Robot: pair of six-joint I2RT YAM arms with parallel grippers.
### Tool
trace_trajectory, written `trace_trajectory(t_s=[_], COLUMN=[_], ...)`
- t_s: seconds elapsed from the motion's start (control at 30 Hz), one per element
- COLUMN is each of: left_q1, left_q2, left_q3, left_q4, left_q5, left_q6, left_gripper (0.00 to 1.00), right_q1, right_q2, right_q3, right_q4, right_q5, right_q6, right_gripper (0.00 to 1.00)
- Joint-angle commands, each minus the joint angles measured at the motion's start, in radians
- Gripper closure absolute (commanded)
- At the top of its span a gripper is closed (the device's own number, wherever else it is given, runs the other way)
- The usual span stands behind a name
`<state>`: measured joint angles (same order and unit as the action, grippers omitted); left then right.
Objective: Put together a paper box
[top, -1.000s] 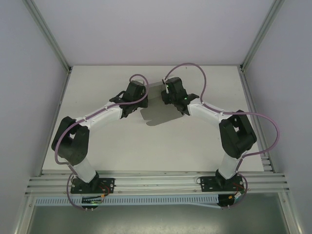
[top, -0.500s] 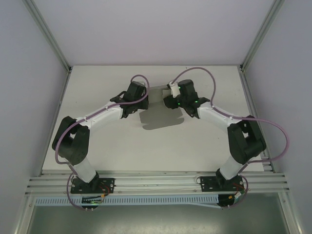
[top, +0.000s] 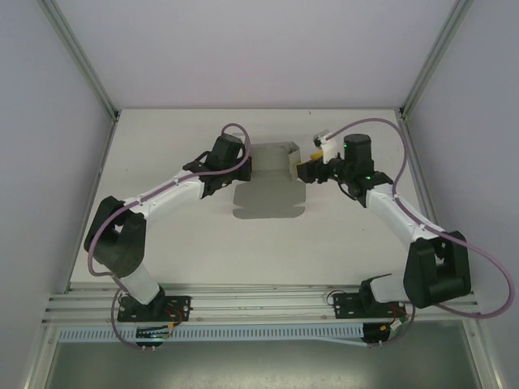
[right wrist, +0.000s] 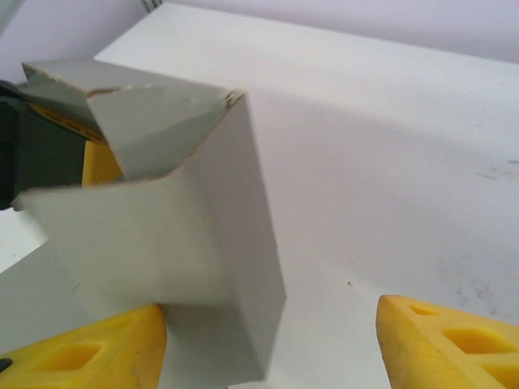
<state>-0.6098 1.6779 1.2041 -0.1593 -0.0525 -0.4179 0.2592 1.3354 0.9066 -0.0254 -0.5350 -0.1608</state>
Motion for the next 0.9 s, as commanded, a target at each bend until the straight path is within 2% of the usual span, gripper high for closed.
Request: trace_trajectory(t_s=[0.0,0.13,0.23,0.43,0.67,0.77,0.87], left_q1=[-0.005,-0.006,-0.005,-0.005,-0.006,-0.006,-0.007], left_q2=[-0.023,-0.017,-0.014,-0.009,-0.009,-0.010,-0.011], left_q3=[0.000,0.001,0.003,0.006,0.015,0.018,0.020], left_q4=[0.017,0.024,0.027,0.030,0.023,0.021,0.020], left_q5=[0.019,0.032,0.039,0.042,0.043,0.046,0.041], left_q6=[0.022,0.021,0.019,0.019,0.020,0.019,0.018], left_gripper=[1.00,1.00,1.00,1.00,1.00,1.00,1.00], right_q1=[-0.042,-0.084,-0.086,-0.063,0.006,0.050,0.130], right_q2=[-0.047,-0.035,0.001,0.058,0.125,0.149,0.170], right_q3=[-0.036,-0.032,0.017,0.066,0.115,0.143,0.168], right_q4=[0.017,-0.004,-0.087,-0.137,-0.138,-0.113,-0.105], right_q5=[-0.107,-0.149,-0.171,-0.292,-0.266,-0.110,0.193], right_q6=[-0.017,-0.014,-0.049,-0.100,-0.111,-0.064,-0.039], right_gripper=[0.30,0.30,0.33,0.44,0.51,0.52,0.51])
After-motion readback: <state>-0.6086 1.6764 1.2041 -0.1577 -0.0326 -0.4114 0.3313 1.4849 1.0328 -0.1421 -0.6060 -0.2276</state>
